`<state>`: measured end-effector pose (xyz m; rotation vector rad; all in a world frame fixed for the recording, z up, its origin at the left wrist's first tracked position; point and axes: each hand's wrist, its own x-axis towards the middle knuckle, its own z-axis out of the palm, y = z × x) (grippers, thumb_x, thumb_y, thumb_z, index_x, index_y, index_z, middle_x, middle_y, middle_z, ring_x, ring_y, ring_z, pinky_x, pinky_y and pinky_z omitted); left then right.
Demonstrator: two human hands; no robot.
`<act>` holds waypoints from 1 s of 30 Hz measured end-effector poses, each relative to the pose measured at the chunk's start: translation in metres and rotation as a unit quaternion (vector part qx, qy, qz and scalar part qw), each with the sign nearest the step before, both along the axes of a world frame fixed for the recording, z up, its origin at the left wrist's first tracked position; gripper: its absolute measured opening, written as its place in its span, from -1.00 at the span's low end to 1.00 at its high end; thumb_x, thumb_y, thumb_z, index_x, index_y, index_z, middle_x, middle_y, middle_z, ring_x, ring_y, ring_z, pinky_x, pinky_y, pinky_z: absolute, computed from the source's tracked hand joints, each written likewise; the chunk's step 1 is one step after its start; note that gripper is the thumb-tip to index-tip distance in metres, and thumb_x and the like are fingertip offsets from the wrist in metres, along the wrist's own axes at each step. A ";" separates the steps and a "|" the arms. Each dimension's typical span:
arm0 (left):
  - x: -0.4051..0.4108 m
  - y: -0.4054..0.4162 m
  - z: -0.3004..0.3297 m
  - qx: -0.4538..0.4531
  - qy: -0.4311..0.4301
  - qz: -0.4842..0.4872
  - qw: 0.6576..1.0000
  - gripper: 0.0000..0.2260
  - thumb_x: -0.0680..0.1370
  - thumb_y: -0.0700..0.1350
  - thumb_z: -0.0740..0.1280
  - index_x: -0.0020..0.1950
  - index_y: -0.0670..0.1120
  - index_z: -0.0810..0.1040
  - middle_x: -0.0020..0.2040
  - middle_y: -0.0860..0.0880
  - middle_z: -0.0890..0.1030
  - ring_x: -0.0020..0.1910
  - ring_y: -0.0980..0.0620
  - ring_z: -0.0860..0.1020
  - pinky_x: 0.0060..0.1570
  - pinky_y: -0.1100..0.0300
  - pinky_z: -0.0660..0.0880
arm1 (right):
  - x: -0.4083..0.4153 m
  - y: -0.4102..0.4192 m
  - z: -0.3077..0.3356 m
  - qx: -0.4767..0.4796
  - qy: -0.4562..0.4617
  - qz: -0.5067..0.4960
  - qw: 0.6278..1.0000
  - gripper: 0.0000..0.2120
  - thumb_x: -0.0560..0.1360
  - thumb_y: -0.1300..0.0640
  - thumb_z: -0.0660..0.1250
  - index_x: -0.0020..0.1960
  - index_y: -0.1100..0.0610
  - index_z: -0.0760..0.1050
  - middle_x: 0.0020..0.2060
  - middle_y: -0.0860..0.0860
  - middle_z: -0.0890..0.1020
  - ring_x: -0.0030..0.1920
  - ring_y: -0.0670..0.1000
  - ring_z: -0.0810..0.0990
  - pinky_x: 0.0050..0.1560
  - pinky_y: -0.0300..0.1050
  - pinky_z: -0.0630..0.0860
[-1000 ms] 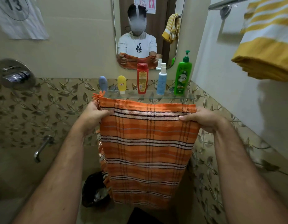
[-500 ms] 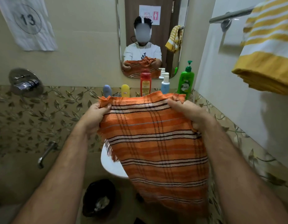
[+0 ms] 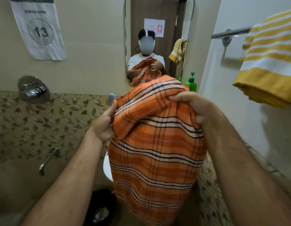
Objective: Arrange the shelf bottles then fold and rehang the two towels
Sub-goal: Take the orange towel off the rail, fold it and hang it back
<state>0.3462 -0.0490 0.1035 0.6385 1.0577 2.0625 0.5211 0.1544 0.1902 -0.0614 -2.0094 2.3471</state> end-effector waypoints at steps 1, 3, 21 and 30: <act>0.004 0.003 -0.003 0.004 0.006 -0.017 1.000 -0.39 0.62 0.25 0.00 0.41 -0.13 0.50 0.30 -0.19 0.58 0.25 -0.13 0.58 0.12 0.00 0.59 | -0.005 -0.003 0.006 -0.023 0.003 -0.017 1.000 -0.65 0.39 0.21 0.29 0.14 0.31 0.58 -0.02 0.22 0.71 -0.03 0.19 0.71 0.08 0.11 0.64; 0.012 0.009 -0.012 0.009 0.018 -0.043 0.999 -0.21 0.53 0.41 -0.07 0.46 -0.13 0.43 0.34 -0.19 0.55 0.32 -0.12 0.54 0.18 0.02 0.55 | -0.013 -0.011 0.017 -0.051 0.006 -0.061 0.997 -0.72 0.40 0.21 0.29 0.01 0.32 0.64 -0.09 0.22 0.71 -0.11 0.18 0.72 0.00 0.09 0.67; 0.050 0.051 -0.052 -0.086 0.028 -0.155 0.984 -0.04 -0.06 0.34 0.63 0.25 -0.08 0.60 0.19 -0.18 0.65 0.14 -0.14 0.63 0.13 -0.05 0.59 | -0.027 -0.023 0.048 -0.072 0.022 -0.191 0.979 -0.77 0.60 0.17 0.26 0.14 0.33 0.46 -0.36 0.14 0.68 -0.39 0.09 0.68 -0.23 -0.05 0.67; 0.034 0.035 -0.020 -0.037 0.124 -0.136 0.982 -0.36 0.11 0.03 0.69 0.13 -0.16 0.67 0.07 -0.20 0.69 0.01 -0.12 0.68 0.00 0.02 0.64 | -0.010 0.009 0.054 0.040 0.002 -0.236 0.971 -0.84 0.60 0.21 0.26 0.10 0.28 0.52 -0.31 0.12 0.69 -0.33 0.07 0.71 -0.29 -0.09 0.67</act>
